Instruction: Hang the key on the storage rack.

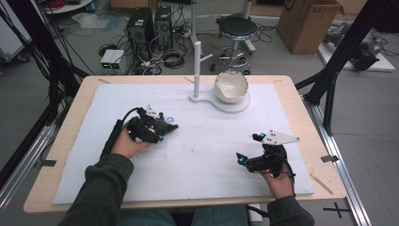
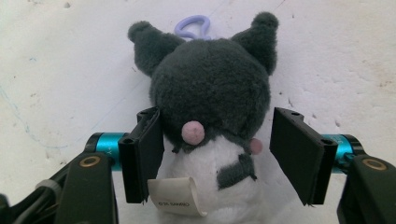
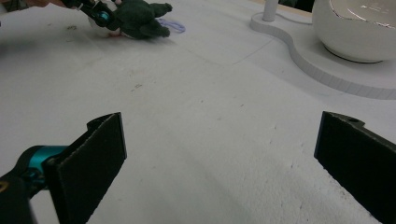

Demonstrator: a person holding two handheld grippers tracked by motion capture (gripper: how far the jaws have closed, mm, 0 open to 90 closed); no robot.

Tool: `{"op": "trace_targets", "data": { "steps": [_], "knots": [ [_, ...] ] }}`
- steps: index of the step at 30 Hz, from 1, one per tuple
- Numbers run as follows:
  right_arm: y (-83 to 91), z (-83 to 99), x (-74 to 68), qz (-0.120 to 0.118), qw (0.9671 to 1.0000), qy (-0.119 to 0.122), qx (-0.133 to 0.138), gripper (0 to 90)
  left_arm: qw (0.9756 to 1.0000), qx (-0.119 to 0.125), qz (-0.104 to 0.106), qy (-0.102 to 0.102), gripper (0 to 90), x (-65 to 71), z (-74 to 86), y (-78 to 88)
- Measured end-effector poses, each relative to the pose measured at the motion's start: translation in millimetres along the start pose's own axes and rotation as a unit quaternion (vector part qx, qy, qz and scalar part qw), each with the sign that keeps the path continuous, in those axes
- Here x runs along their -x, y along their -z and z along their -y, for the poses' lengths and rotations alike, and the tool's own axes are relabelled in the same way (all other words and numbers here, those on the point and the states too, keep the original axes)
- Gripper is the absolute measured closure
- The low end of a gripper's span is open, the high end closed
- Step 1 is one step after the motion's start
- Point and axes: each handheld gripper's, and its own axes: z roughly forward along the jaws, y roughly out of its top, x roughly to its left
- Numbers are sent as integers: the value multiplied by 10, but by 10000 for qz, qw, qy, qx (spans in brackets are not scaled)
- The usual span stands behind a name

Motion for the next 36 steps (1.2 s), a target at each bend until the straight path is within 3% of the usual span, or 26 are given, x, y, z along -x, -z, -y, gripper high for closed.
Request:
{"op": "trace_targets", "data": {
  "steps": [11,36],
  "knots": [
    [-1,0,0,4,10000,10,-8,14,9998,-123,-160,-61,399,7,3,-38],
    [-12,5,-3,-7,10000,-11,-11,14,9995,-155,-220,-139,479,33,7,-59]
  ]
}}
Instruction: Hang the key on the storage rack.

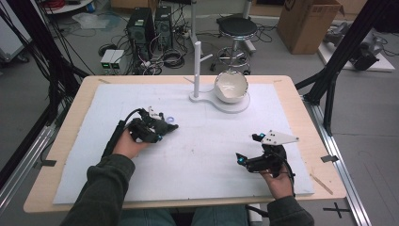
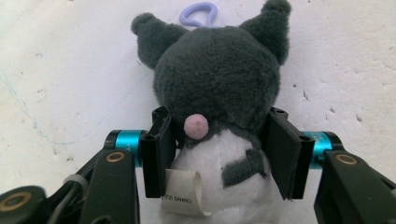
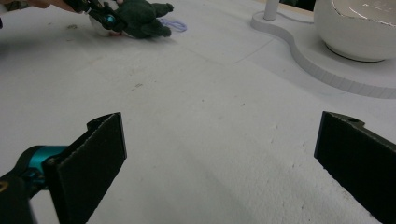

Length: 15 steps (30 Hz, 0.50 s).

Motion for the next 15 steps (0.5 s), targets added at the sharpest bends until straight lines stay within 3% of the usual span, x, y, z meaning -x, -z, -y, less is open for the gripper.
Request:
{"op": "trace_targets", "data": {
  "steps": [15],
  "knots": [
    [-2,3,-2,-12,10000,-8,-16,14,9999,47,114,48,517,-34,8,13]
  ]
}}
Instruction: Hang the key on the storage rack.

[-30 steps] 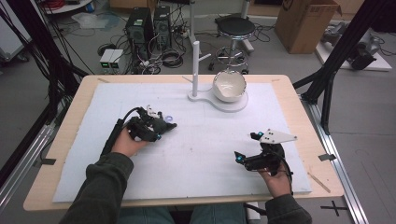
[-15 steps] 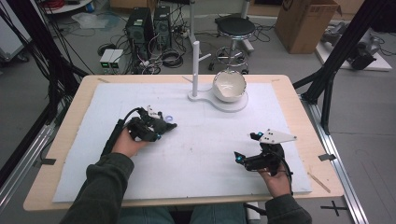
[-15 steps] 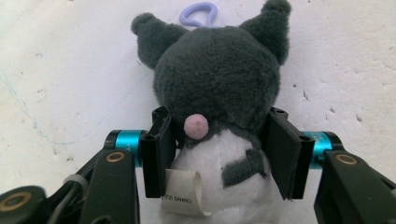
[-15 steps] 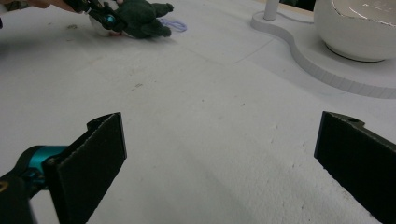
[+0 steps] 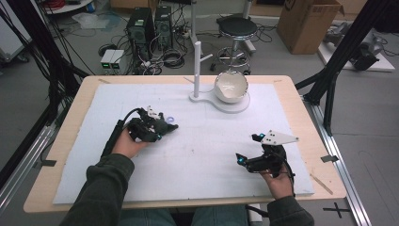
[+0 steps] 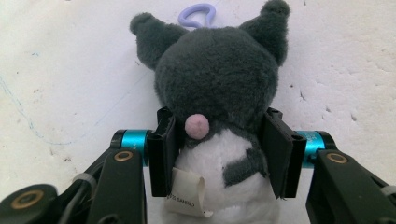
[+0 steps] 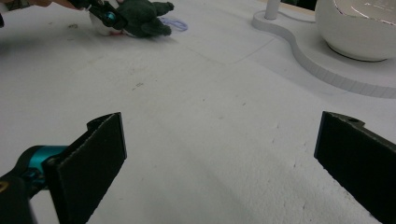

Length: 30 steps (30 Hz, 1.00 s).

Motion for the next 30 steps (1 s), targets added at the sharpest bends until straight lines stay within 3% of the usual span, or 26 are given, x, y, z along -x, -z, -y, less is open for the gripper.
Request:
{"op": "trace_targets", "data": {
  "steps": [9,30],
  "knots": [
    [0,1,1,-1,10000,10,-5,14,10000,35,27,9,521,2,-3,25],
    [4,-2,-4,-22,10000,-3,6,14,9992,397,-24,-48,522,12,-9,190]
  ]
}}
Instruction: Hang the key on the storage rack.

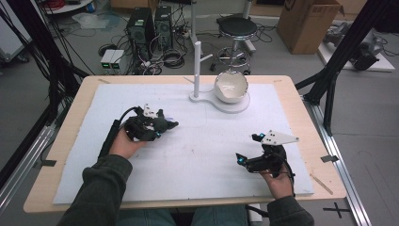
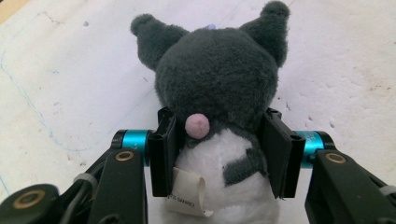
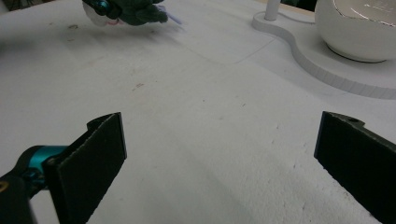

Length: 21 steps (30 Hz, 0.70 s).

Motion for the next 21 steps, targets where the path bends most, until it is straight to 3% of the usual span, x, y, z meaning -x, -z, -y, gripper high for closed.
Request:
{"op": "trace_targets", "data": {
  "steps": [9,21],
  "knots": [
    [0,-2,4,25,10000,35,32,14,9999,145,-45,-56,521,36,-13,70],
    [3,-5,0,30,10000,23,19,14,9987,498,-32,64,521,40,-22,210]
  ]
}}
